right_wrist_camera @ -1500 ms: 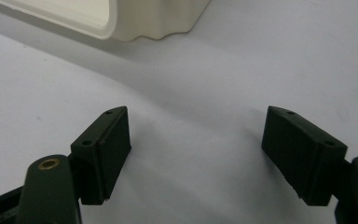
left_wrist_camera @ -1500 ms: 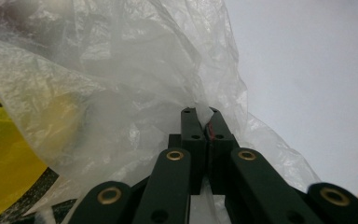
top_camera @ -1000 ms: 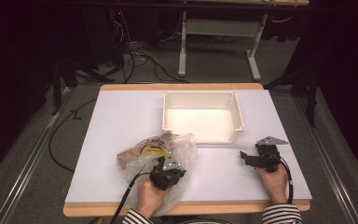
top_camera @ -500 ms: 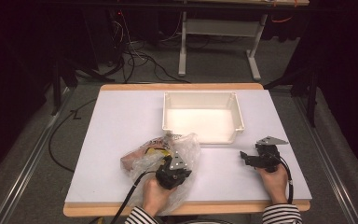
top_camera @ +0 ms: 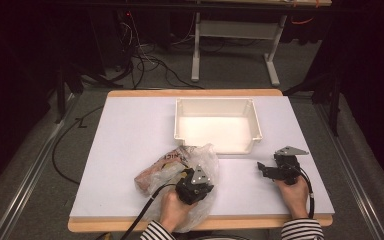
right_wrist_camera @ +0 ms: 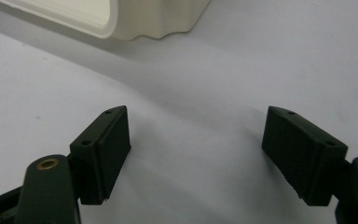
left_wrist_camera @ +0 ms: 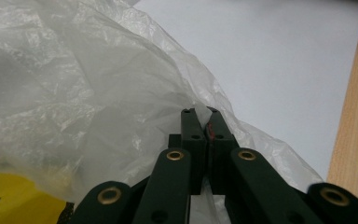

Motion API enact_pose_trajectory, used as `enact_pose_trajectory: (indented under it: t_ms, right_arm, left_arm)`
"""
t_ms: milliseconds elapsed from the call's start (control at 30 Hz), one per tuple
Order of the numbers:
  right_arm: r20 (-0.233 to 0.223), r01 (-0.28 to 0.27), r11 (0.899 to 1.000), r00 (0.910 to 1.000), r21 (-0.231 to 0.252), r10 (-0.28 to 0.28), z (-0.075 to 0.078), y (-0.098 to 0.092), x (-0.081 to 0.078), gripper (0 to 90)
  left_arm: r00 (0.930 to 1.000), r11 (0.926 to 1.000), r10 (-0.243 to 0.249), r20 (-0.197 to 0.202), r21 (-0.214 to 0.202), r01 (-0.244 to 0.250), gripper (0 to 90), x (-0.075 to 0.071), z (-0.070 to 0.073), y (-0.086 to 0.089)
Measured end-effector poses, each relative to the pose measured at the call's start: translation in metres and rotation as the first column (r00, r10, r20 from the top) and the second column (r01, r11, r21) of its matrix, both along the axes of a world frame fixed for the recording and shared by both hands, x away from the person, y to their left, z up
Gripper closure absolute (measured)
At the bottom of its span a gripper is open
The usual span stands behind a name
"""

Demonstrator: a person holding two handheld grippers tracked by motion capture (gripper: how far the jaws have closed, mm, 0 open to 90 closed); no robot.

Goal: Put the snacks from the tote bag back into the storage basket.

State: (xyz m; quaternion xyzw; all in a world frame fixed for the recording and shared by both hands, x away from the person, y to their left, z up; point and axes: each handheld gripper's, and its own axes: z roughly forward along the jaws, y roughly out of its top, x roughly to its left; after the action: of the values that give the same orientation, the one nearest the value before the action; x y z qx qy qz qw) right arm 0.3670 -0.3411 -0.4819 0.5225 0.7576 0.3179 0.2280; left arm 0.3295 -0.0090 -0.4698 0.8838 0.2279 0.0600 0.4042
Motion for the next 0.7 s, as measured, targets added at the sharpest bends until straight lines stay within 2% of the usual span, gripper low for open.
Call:
enact_pose_trajectory:
  t_ms: [133,300,333,367,400,433,533,633,700]
  right_arm:
    - [-0.004,-0.001,1.0,1.0,-0.002,0.001,0.0,0.0,0.0,23.5]
    - [-0.006,-0.003,1.0,1.0,-0.005,0.003,0.0,0.001,0.001,22.7]
    - [-0.01,-0.009,1.0,0.9999,0.0,0.009,0.001,0.0,0.001,19.7]
    - [-0.01,-0.009,1.0,0.9999,0.0,0.009,0.001,0.0,0.001,19.7]
    - [-0.016,-0.028,0.999,0.9995,-0.018,0.028,0.0,0.003,0.001,17.3]
    - [-0.016,-0.028,0.999,0.9995,-0.018,0.028,0.0,0.003,0.001,17.3]
    - [-0.022,-0.023,1.0,0.9995,-0.01,0.023,0.001,0.003,0.001,17.8]
    - [-0.024,-0.02,1.0,0.9995,-0.015,0.02,0.002,0.005,-0.001,23.3]
    - [-0.018,-0.046,0.999,0.9988,-0.01,0.046,0.004,0.006,-0.003,30.6]
  left_arm:
    - [1.0,1.0,-0.004,-0.001,-0.007,0.004,89.4,-0.001,-0.001,0.0]
    - [0.9997,0.9997,0.014,0.021,-0.021,-0.013,88.5,-0.005,-0.001,0.007]
    - [0.9996,0.9995,0.019,0.023,-0.026,-0.018,83.9,-0.006,-0.001,0.008]
    - [0.9994,0.9992,0.023,0.026,-0.032,-0.023,83.9,-0.008,0.0,0.01]
    - [0.9988,0.9987,0.034,0.034,-0.04,-0.032,75.2,-0.01,0.001,0.011]
    - [0.998,0.9979,0.047,0.043,-0.048,-0.045,75.2,-0.011,0.003,0.013]
    - [0.9937,0.9942,0.087,0.07,-0.07,-0.082,63.7,-0.018,0.011,0.02]
    - [0.9869,0.9885,0.13,0.096,-0.091,-0.121,54.3,-0.026,0.02,0.03]
    - [0.9809,0.9844,0.161,0.11,-0.09,-0.151,49.9,-0.03,0.025,0.039]
